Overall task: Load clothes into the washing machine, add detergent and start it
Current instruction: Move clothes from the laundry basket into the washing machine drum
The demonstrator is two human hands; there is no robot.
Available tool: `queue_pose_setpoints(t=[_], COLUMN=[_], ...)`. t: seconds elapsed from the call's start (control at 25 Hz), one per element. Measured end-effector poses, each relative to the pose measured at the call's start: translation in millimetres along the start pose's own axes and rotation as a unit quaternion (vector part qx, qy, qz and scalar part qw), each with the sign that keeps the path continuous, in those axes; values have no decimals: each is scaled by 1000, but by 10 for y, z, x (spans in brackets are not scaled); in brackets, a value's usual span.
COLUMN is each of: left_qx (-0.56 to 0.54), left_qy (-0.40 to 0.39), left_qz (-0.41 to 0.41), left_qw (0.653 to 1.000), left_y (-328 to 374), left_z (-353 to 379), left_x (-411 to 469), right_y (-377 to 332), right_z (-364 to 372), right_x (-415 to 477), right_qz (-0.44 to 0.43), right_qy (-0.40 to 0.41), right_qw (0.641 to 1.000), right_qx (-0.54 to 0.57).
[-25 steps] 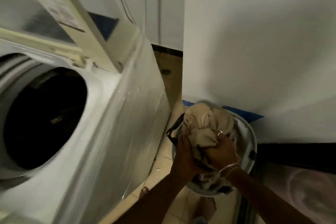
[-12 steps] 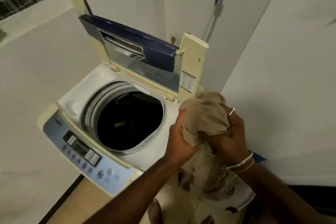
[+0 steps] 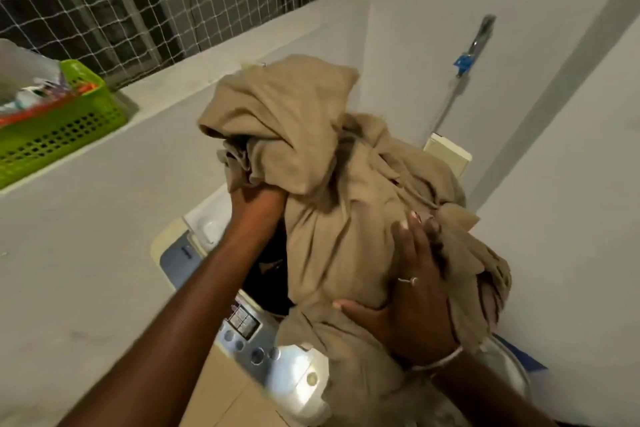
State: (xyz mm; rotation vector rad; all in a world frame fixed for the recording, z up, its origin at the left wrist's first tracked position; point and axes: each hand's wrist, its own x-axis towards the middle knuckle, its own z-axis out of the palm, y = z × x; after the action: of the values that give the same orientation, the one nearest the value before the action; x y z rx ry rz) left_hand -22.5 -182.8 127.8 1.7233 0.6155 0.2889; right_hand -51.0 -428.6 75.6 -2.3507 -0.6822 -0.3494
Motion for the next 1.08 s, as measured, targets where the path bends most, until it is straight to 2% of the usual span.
queue_pose_setpoints(t=[0.04, 0.08, 0.12, 0.16, 0.28, 0.36, 0.4, 0.52, 0.6, 0.64, 0.72, 0.76, 0.88, 0.96, 1.08], left_qx=[-89, -172, -182, -184, -37, 89, 134, 231, 175, 134, 88, 96, 128, 169, 164], left_qy=[30, 81, 127, 132, 8, -57, -72, -159, -205, -212, -204, -190, -174, -195, -254], left_qz=[42, 29, 6, -20, -149, -186, -197, -159, -172, -181, -171, -137, 33, 123, 149], left_qw=[995, 981, 975, 974, 988, 977, 968, 947, 947, 951, 960, 967, 976, 958, 942], left_y=[0, -113, -302, -518, -1107, -1414, -1557, -1838, -1896, -1899, -1851, -1824, -1709, -1627, -1521], left_z=[-43, -91, -131, -158, -154, -122, -107, -85, -74, -51, 41, 91, 261, 390, 546], left_x=[82, 229, 399, 529, 621, 576, 553, 402, 268, 203, 106, 83, 8, -88, -200], right_y=[-46, -92, -121, -120, 39, 63, 26, -174, -216, -171, -43, 38, 250, 346, 422], right_z=[165, 345, 540, 766, 1460, 1760, 1840, 1880, 1720, 1619, 1325, 1183, 833, 685, 610], right_x=[67, 143, 227, 308, 453, 517, 562, 621, 567, 525, 441, 399, 217, 40, -157], right_qz=[-1, -8, -13, -8, 24, 14, -11, -127, -178, -175, -114, -75, 15, 84, 200], right_qy=[-13, -34, -63, -106, -277, -376, -394, -332, -260, -241, -229, -221, -204, -213, -236], right_qw=[999, 996, 991, 984, 941, 903, 897, 926, 940, 942, 944, 945, 945, 945, 939], right_qx=[-40, -78, -113, -145, -194, -208, -199, -127, -133, -154, -208, -228, -255, -234, -148])
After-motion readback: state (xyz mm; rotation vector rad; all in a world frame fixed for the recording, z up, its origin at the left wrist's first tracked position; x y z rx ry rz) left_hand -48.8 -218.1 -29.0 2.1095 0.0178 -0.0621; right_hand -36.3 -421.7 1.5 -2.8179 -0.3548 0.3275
